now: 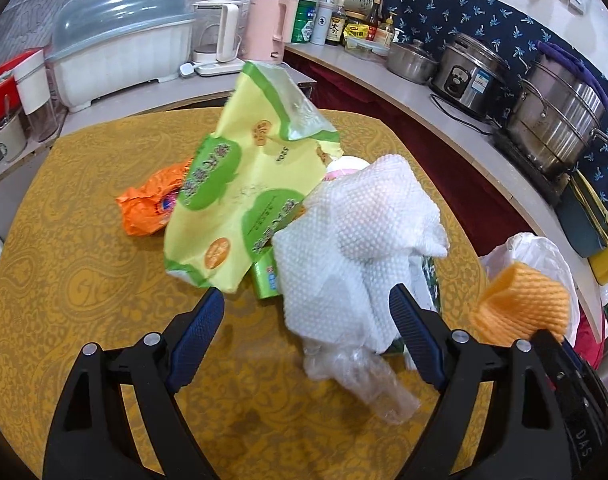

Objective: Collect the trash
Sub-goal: 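Grasp the white tissue with the left tool while the right tool holds the mesh sleeve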

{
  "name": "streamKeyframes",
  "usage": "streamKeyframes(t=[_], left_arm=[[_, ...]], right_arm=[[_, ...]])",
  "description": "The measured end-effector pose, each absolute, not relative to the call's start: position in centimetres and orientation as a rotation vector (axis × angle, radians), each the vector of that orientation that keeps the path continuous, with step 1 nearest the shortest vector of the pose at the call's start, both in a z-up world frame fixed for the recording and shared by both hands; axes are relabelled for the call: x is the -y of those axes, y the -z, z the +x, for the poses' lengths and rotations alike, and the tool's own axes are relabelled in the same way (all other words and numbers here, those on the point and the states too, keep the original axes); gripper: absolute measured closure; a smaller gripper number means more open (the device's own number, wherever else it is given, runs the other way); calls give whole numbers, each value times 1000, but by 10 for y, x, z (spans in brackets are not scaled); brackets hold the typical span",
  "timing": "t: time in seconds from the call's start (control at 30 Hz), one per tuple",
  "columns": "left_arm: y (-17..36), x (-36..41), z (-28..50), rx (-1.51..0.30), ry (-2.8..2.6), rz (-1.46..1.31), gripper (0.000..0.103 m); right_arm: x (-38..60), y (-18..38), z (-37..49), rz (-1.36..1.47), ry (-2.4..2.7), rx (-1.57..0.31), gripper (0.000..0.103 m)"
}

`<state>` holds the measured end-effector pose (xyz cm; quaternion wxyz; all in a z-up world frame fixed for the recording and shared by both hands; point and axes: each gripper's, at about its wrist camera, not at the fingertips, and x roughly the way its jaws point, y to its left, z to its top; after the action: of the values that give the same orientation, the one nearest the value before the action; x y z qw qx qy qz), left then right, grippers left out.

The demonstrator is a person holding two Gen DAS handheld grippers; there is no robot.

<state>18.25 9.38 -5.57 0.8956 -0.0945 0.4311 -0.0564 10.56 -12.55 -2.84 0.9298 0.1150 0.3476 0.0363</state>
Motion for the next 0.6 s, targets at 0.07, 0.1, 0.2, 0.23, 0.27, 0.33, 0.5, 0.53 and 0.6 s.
streamKeyframes(t=[0.07, 0.1, 0.2, 0.23, 0.27, 0.33, 0.5, 0.53, 0.6], left_arm=[[56, -91, 190, -890, 124, -203, 31], [57, -90, 194, -890, 125, -201, 35], [60, -87, 202, -890, 125, -190, 48], [62, -86, 204, -893, 127, -186, 52], [64, -86, 206, -899, 132, -184, 60], [70, -84, 210, -923, 153, -184, 74], [66, -86, 204, -915, 180, -200, 101], [61, -88, 201, -904, 182, -208, 101], [50, -92, 194, -890, 192, -230, 101]], right_arm=[[135, 28, 108, 251, -56, -708, 77], [138, 29, 109, 256, -51, -707, 77], [147, 31, 111, 270, -40, -708, 77], [147, 32, 111, 272, -38, -708, 77], [149, 34, 111, 277, -37, -708, 77], [151, 36, 112, 286, -35, -711, 77], [155, 37, 111, 298, -31, -708, 77], [156, 36, 109, 300, -30, -705, 77], [158, 35, 107, 305, -29, -699, 77]])
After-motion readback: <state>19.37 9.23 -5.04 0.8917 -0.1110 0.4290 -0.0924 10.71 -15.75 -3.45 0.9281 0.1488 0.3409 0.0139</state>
